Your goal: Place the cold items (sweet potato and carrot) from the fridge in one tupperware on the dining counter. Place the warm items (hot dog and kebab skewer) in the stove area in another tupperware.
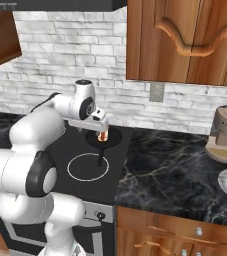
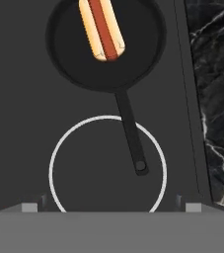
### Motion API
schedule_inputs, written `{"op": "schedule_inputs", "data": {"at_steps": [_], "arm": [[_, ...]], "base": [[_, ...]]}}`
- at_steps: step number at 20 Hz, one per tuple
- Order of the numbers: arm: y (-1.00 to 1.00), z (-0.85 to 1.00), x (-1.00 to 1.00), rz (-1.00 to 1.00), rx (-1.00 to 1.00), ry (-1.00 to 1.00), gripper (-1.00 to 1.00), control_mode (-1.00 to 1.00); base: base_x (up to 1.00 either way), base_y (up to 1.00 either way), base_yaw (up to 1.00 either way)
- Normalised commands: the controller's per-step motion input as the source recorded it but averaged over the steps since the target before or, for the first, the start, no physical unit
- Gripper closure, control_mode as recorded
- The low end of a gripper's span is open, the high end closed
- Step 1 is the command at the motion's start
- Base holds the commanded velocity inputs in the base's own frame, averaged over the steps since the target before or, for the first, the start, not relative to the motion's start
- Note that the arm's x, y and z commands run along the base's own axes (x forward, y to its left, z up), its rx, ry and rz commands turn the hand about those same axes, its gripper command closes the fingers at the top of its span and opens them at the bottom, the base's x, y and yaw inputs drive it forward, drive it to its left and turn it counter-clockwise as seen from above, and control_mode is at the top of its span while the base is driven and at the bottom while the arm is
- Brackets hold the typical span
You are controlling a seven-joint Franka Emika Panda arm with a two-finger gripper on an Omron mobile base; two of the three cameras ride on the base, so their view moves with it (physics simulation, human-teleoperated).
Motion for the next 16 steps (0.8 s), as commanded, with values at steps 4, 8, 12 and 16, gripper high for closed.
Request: {"op": "schedule_inputs", "data": {"at_steps": [4,8,12,16], "arm": [[-0.01,-0.26,0.45,0.03,0.0,0.03,-1.0,-1.0],[0.0,-0.34,0.41,0.02,-0.02,0.02,-1.0,-1.0],[0.0,-0.29,0.41,0.01,-0.02,0.0,-1.0,-1.0],[0.0,-0.27,0.42,0.01,-0.01,0.0,-1.0,-1.0]], "base": [[0.0,0.0,0.0],[0.0,0.0,0.0],[0.0,0.0,0.0],[0.0,0.0,0.0]]}}
